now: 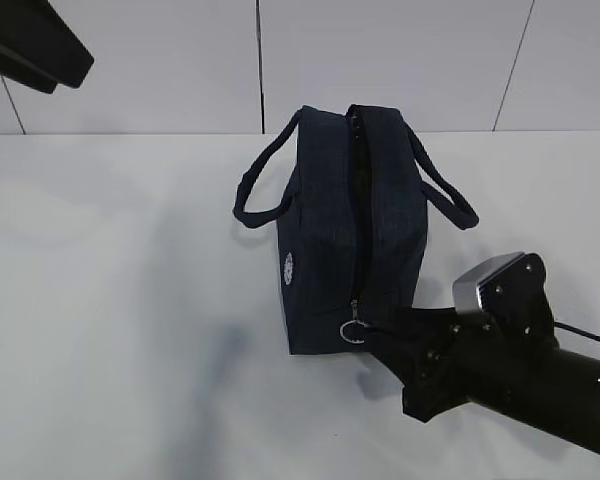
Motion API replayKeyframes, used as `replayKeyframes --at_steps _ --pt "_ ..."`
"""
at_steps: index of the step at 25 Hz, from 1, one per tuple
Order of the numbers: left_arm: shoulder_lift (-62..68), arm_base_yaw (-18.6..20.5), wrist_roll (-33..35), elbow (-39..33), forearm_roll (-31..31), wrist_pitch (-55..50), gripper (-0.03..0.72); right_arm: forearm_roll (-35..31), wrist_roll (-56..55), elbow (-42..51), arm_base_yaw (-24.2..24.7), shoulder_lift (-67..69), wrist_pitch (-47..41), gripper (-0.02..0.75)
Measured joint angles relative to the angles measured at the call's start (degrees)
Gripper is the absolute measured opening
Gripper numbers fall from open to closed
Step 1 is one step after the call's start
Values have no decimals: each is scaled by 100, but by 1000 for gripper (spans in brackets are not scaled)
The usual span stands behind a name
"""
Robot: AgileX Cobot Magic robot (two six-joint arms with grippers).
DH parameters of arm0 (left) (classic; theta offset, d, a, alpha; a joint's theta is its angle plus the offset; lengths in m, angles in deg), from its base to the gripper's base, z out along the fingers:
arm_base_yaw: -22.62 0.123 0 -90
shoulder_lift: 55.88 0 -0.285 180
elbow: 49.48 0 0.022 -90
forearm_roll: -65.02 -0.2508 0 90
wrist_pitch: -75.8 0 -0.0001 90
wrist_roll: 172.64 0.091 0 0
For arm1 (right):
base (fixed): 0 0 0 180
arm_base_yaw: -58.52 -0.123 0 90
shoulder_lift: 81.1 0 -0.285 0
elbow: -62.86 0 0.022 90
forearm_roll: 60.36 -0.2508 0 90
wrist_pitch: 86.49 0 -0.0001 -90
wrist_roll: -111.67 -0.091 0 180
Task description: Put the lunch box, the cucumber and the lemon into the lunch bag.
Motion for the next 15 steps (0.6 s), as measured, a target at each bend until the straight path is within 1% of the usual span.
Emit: replayKeyframes --at_steps 5,15 --pt "0 0 0 0 0 0 237 167 0 -23 0 203 67 371" --pt "0 0 -4 0 11 0 236 190 0 -322 0 401 111 371"
